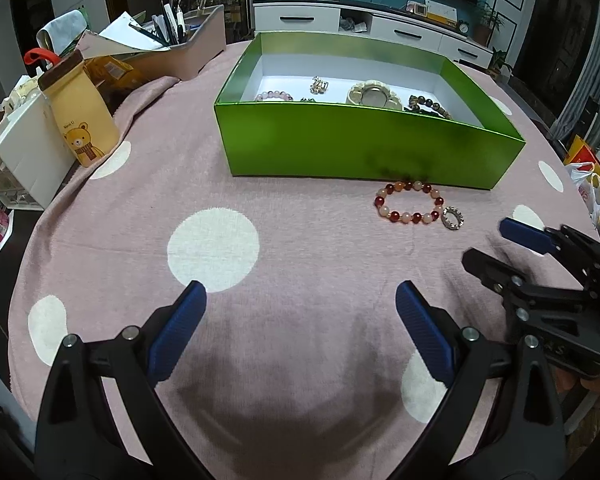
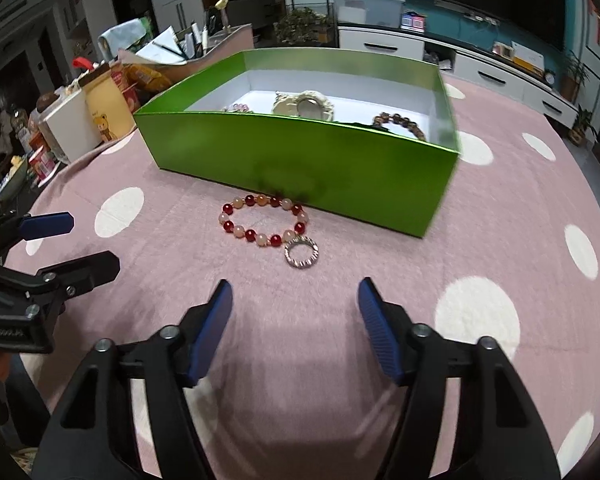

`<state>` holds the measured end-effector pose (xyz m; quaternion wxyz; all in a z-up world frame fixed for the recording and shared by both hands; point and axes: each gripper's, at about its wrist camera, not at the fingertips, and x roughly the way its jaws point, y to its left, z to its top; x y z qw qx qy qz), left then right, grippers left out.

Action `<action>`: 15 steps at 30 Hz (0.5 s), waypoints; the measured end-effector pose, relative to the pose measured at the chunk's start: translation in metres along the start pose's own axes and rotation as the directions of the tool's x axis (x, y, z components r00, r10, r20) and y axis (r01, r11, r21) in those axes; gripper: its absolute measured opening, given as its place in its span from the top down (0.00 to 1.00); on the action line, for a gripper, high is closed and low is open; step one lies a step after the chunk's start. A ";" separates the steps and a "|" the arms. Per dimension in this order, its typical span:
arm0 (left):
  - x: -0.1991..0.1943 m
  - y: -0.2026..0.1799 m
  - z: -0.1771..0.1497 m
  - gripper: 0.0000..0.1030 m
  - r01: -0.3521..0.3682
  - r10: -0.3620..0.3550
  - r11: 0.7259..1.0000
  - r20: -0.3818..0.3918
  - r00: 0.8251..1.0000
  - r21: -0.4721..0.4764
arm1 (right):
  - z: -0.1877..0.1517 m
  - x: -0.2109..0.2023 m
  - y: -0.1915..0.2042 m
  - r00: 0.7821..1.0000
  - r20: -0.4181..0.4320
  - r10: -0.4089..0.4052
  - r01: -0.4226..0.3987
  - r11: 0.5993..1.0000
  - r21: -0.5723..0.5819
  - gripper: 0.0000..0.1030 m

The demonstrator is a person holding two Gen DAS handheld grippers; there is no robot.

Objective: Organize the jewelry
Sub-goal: 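Grasp the silver beaded ring with the right tool while the left tool grasps the red-and-cream bead bracelet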

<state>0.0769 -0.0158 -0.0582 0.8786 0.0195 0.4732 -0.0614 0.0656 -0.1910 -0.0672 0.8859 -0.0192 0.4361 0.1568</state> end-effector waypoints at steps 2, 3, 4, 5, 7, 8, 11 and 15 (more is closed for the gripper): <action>0.002 0.001 0.001 0.06 0.003 -0.003 1.000 0.000 1.000 -0.002 | 0.004 0.008 0.001 1.000 -0.013 -0.003 0.003 1.000 -0.019 0.50; 0.002 0.002 0.001 0.06 0.005 -0.005 1.000 0.001 1.000 -0.002 | 0.006 0.013 0.002 1.000 -0.022 -0.008 0.008 1.000 -0.028 0.52; 0.003 0.003 0.001 0.06 0.008 -0.008 1.000 0.004 1.000 -0.002 | 0.008 0.018 0.002 1.000 -0.028 -0.011 0.010 0.999 -0.034 0.55; 0.003 0.003 0.002 0.06 0.009 -0.009 1.000 0.007 1.000 -0.001 | 0.009 0.021 0.002 0.999 -0.032 -0.011 0.010 0.999 -0.038 0.57; 0.005 0.003 0.003 0.06 0.014 -0.014 1.000 0.011 1.000 -0.001 | 0.012 0.024 0.003 0.999 -0.029 -0.019 0.017 0.999 -0.052 0.61; 0.006 0.003 0.003 0.06 0.018 -0.018 1.000 0.012 1.000 -0.002 | 0.013 0.026 0.003 0.999 -0.028 -0.022 0.020 0.998 -0.061 0.64; 0.009 0.003 0.006 0.06 0.035 -0.035 0.999 0.014 0.999 -0.003 | 0.017 0.028 0.004 0.999 -0.020 -0.027 0.025 0.996 -0.085 0.80; 0.013 -0.001 0.013 0.06 0.055 -0.055 0.998 0.018 0.998 -0.002 | 0.015 0.027 0.003 1.000 -0.013 -0.027 0.026 0.996 -0.083 0.80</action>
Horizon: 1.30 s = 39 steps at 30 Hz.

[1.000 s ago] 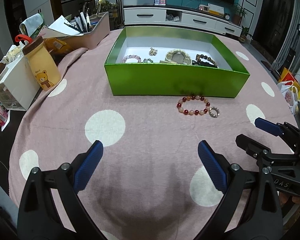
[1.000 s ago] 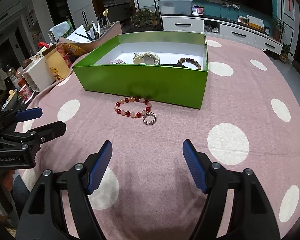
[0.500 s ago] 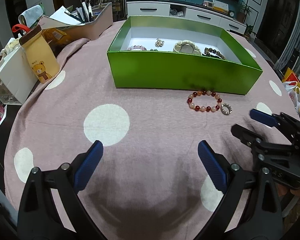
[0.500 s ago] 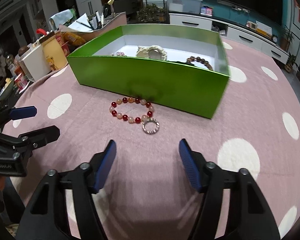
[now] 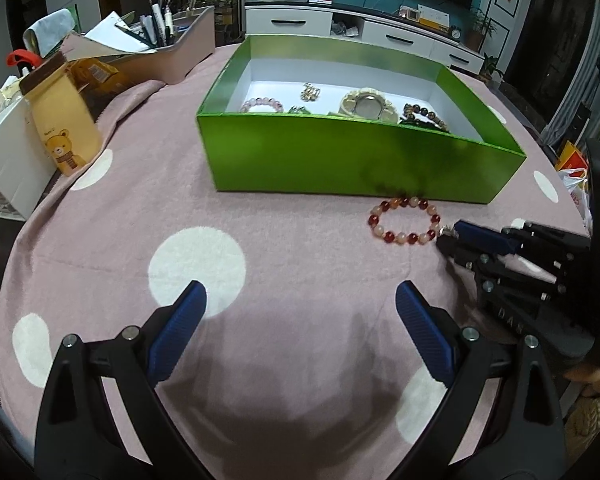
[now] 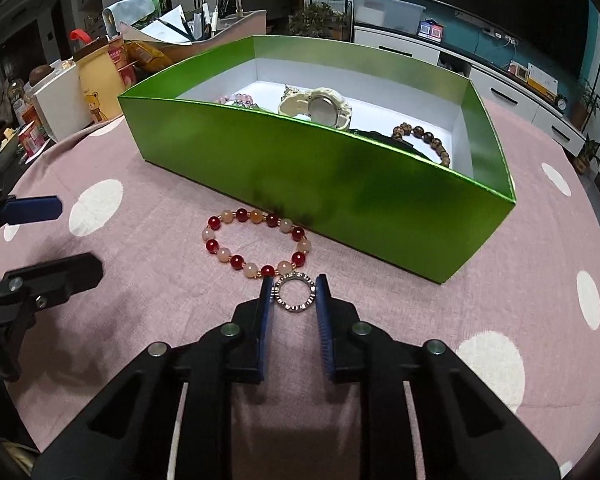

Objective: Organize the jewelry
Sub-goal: 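Grasp the silver beaded ring with the right tool while the left tool grasps the red-and-cream bead bracelet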

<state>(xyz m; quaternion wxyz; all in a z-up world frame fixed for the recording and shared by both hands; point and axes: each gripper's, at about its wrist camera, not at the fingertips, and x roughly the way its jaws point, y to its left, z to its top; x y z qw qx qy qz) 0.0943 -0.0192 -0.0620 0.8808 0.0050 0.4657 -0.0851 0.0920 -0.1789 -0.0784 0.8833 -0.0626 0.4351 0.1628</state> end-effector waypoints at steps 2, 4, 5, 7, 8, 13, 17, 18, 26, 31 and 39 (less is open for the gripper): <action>0.003 -0.003 0.004 0.06 0.010 -0.010 1.000 0.001 1.000 0.004 | -0.005 -0.004 -0.004 1.000 0.005 0.009 -0.009 0.999 0.032 0.80; 0.006 -0.008 0.007 0.06 0.018 -0.018 1.000 0.001 1.000 0.009 | -0.010 -0.010 -0.008 1.000 0.018 0.018 -0.019 0.998 0.057 0.80; 0.007 -0.010 0.008 0.06 0.023 -0.023 1.000 0.000 1.000 0.013 | -0.014 -0.015 -0.012 0.999 0.029 0.020 -0.022 0.997 0.073 0.80; 0.011 -0.016 0.011 0.06 0.029 -0.030 0.999 0.000 1.000 0.020 | -0.020 -0.023 -0.018 0.999 0.045 0.024 -0.028 0.995 0.097 0.80; 0.013 -0.020 0.013 0.07 0.031 -0.031 0.999 0.000 1.000 0.029 | -0.024 -0.029 -0.022 0.998 0.056 0.024 -0.030 0.993 0.114 0.80; 0.021 -0.038 0.022 0.09 0.024 -0.025 0.997 0.012 1.000 0.069 | -0.036 -0.047 -0.037 0.996 0.091 0.020 -0.036 0.984 0.173 0.80; 0.028 -0.049 0.031 0.13 0.009 -0.012 0.996 0.026 1.000 0.092 | -0.043 -0.058 -0.046 0.993 0.116 0.020 -0.045 0.975 0.216 0.80; 0.029 -0.051 0.033 0.15 0.006 -0.009 0.995 0.029 1.000 0.096 | -0.044 -0.060 -0.048 0.993 0.119 0.020 -0.047 0.974 0.223 0.80; 0.047 -0.063 0.044 0.27 -0.015 0.010 0.991 0.041 0.999 0.132 | -0.052 -0.064 -0.052 0.991 0.128 0.027 -0.059 0.967 0.247 0.80; 0.062 -0.062 0.045 0.40 -0.019 0.017 0.991 0.015 1.000 0.132 | -0.052 -0.063 -0.053 0.992 0.127 0.029 -0.060 0.966 0.250 0.80; 0.070 -0.061 0.043 0.55 -0.005 0.004 0.990 0.007 1.000 0.140 | -0.052 -0.062 -0.053 0.992 0.126 0.030 -0.061 0.966 0.251 0.80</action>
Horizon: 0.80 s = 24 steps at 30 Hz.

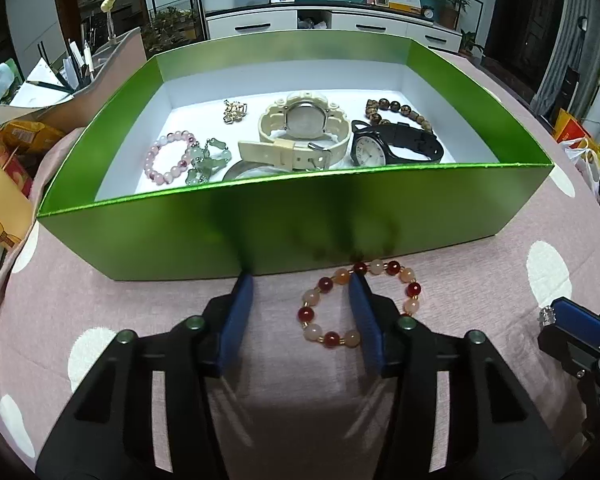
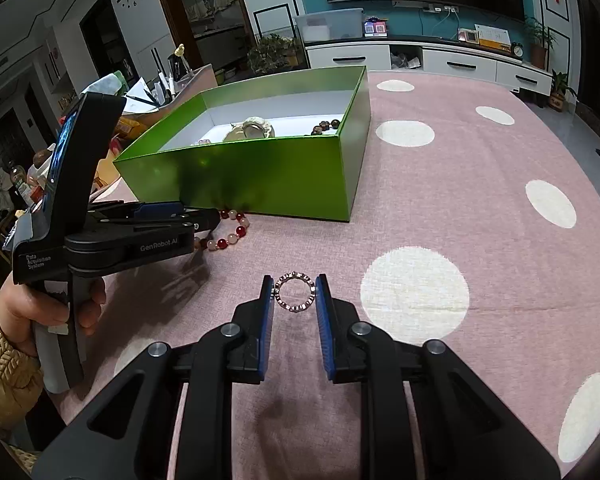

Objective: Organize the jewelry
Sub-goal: 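Grasp the silver beaded ring with the right tool while the left tool grasps the red-and-cream bead bracelet, then carry the red-and-cream bracelet with the left tool while the right tool carries the ring over the box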

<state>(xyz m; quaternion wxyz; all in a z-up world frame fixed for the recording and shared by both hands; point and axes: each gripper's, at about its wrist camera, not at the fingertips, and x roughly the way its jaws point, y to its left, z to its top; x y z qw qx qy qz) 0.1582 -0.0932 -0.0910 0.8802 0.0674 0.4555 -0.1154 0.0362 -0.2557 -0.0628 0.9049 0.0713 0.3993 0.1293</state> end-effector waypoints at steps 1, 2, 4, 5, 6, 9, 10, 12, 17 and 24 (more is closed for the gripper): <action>0.000 -0.001 0.000 0.57 0.003 -0.003 1.000 0.001 1.000 0.005 | 0.000 0.000 0.000 1.000 0.000 0.000 0.000 1.000 0.001 0.80; -0.001 -0.001 -0.001 0.63 0.006 -0.006 1.000 0.001 1.000 0.010 | 0.000 0.001 0.001 1.000 -0.001 0.000 0.000 1.000 0.001 0.80; -0.001 -0.002 -0.001 0.73 0.020 -0.020 1.000 0.003 1.000 0.019 | 0.000 0.001 0.002 1.000 -0.002 0.000 0.000 1.000 0.000 0.80; -0.001 -0.003 -0.001 0.78 0.028 -0.028 0.999 0.003 1.000 0.023 | -0.001 0.001 0.002 1.000 -0.002 -0.001 0.001 1.000 -0.001 0.80; -0.002 -0.004 -0.001 0.81 0.032 -0.032 0.999 0.003 0.999 0.027 | -0.001 0.001 0.002 1.000 -0.002 -0.001 0.001 1.000 -0.002 0.80; -0.002 -0.005 -0.001 0.87 0.043 -0.043 0.999 0.004 0.999 0.026 | -0.001 0.001 0.003 1.000 0.000 -0.004 0.004 1.000 -0.004 0.80; -0.002 -0.004 -0.002 0.89 0.055 -0.056 0.998 0.007 0.998 0.020 | -0.001 0.000 0.002 1.000 0.000 -0.006 0.006 1.000 -0.002 0.80; -0.003 0.000 -0.003 0.93 0.087 -0.087 0.996 0.005 0.996 0.004 | 0.000 0.001 0.002 1.000 0.000 -0.009 0.009 1.000 0.002 0.80; -0.005 0.008 -0.006 0.93 0.140 -0.140 0.989 0.005 0.990 -0.035 | -0.001 0.002 0.001 1.000 0.001 -0.008 0.008 1.000 0.009 0.80; -0.020 0.013 -0.012 0.93 0.160 -0.159 0.985 0.028 0.987 -0.057 | -0.002 0.000 0.002 1.000 0.005 0.000 0.000 1.000 0.015 0.80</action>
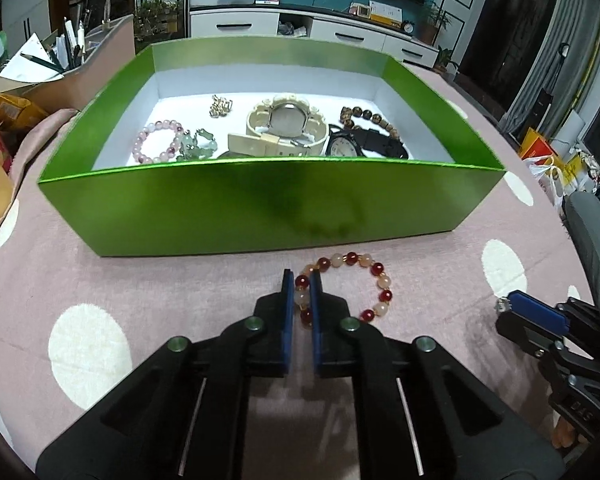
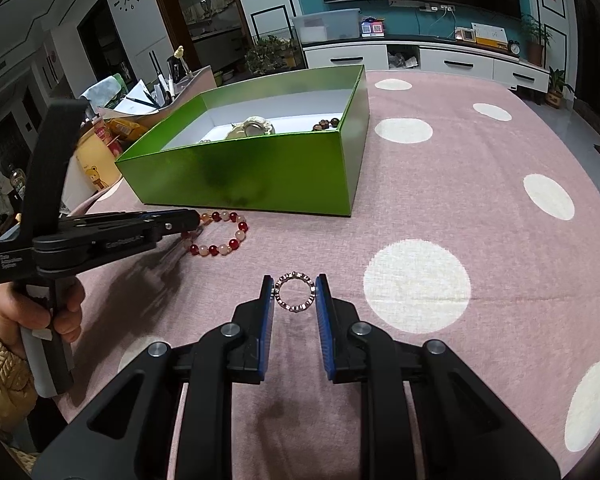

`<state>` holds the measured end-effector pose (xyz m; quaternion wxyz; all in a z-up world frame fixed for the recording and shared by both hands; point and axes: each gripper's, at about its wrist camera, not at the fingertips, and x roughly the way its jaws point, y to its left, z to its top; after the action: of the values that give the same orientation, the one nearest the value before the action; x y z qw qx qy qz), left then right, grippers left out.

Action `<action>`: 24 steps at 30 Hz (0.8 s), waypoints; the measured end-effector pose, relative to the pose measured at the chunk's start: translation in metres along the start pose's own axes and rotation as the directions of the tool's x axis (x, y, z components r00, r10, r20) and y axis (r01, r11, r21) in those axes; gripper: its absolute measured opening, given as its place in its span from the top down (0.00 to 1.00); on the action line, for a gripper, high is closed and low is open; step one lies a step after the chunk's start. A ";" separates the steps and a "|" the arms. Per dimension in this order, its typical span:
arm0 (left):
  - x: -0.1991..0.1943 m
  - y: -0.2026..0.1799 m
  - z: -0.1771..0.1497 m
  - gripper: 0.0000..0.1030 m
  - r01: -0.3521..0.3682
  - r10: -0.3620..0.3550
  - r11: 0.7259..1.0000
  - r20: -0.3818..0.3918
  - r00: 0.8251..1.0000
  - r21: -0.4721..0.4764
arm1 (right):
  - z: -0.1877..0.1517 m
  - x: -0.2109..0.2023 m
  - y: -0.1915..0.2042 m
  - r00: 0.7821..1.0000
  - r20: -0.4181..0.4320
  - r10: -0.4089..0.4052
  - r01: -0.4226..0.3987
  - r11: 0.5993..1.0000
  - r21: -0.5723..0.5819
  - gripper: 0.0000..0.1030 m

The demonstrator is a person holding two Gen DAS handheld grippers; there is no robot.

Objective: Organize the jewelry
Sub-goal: 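Carry the red-and-cream bracelet with the left tool while the right tool carries the ring over the box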

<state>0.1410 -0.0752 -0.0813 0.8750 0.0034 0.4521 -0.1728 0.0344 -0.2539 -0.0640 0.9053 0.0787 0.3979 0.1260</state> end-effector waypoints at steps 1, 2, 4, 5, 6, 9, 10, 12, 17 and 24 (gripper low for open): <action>-0.003 0.000 0.000 0.93 0.003 -0.003 1.000 0.004 1.000 -0.003 | 0.000 0.000 0.000 1.000 0.000 0.001 -0.001 1.000 0.001 0.80; -0.006 0.001 0.000 0.93 0.007 -0.007 1.000 0.010 1.000 -0.008 | 0.000 0.000 0.000 1.000 0.000 0.001 -0.001 1.000 0.003 0.80; -0.012 0.002 0.000 0.93 0.013 -0.013 1.000 0.021 1.000 -0.015 | -0.001 -0.001 0.001 1.000 -0.002 0.003 -0.003 1.000 0.005 0.80; -0.015 0.003 0.000 0.93 0.016 -0.015 1.000 0.026 1.000 -0.018 | -0.001 -0.001 0.002 1.000 -0.001 0.003 -0.003 1.000 0.004 0.80; -0.019 0.003 0.000 0.93 0.019 -0.018 1.000 0.031 0.999 -0.022 | -0.001 -0.002 0.003 1.000 -0.001 0.004 -0.004 1.000 0.002 0.80; -0.029 0.003 -0.002 0.93 0.020 -0.019 1.000 0.043 0.999 -0.024 | -0.003 -0.005 0.007 1.000 0.003 0.009 -0.009 1.000 -0.003 0.80; -0.034 0.004 -0.003 0.93 0.019 -0.018 1.000 0.048 0.999 -0.024 | -0.003 -0.006 0.007 1.000 0.004 0.010 -0.010 1.000 -0.003 0.80; -0.041 0.005 -0.004 0.93 0.014 -0.013 1.000 0.056 0.998 -0.025 | -0.003 -0.007 0.008 1.000 0.008 0.016 -0.016 1.000 -0.003 0.80; -0.060 0.010 -0.006 0.93 0.000 0.002 0.999 0.075 0.997 -0.033 | -0.006 -0.013 0.011 0.999 0.017 0.028 -0.028 1.000 -0.005 0.80; -0.084 0.017 -0.007 0.93 -0.010 0.014 0.999 0.107 0.994 -0.045 | -0.007 -0.021 0.016 0.999 0.033 0.033 -0.033 0.999 -0.008 0.80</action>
<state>0.0964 -0.0329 -0.0213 0.8990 -0.0225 0.4081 -0.1574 0.0130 -0.2449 -0.0501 0.9099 0.0838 0.3810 0.1413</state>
